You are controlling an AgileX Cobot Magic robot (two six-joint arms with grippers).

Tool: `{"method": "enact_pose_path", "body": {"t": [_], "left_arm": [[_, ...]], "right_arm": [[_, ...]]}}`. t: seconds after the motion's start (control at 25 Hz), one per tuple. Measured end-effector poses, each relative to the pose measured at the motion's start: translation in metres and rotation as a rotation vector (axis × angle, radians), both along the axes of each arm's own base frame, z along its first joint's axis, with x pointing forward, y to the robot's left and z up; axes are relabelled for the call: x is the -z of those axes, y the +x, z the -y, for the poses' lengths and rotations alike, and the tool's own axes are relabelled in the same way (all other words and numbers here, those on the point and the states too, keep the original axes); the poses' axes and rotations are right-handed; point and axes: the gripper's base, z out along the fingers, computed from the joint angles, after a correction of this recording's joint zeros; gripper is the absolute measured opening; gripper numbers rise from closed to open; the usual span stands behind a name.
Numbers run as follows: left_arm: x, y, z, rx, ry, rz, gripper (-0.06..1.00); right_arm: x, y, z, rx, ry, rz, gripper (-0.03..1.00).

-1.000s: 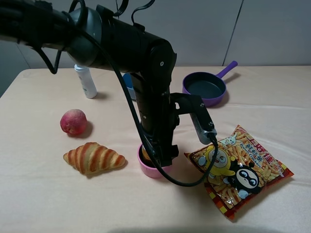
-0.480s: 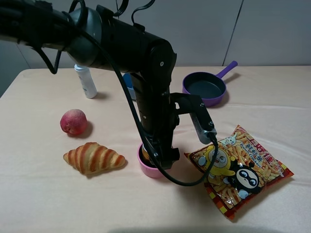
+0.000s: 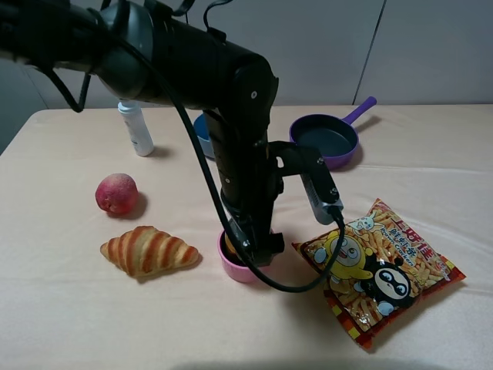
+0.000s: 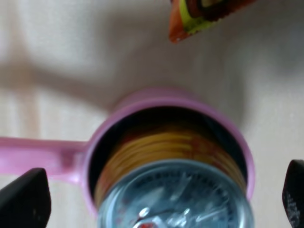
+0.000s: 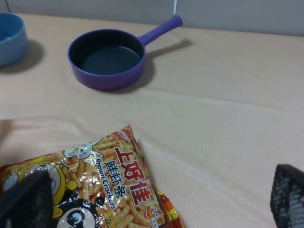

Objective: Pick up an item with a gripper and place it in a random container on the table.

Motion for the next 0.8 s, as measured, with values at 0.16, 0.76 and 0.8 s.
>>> {"method": "enact_pose_path", "body": {"t": [0.16,0.76,0.8], "left_arm": [[-0.028,-0.001,-0.005,0.001,-0.042,0.061,0.99],[-0.121,-0.022,-0.047,-0.19,-0.079,0.166,0.99],[-0.127,-0.024,-0.051,-0.213,-0.078,0.177,0.99]], "right_arm": [[0.0,0.0,0.0,0.0,0.0,0.0,0.69],[0.0,0.0,0.0,0.0,0.0,0.0,0.69],[0.0,0.0,0.0,0.0,0.0,0.0,0.69]]}}
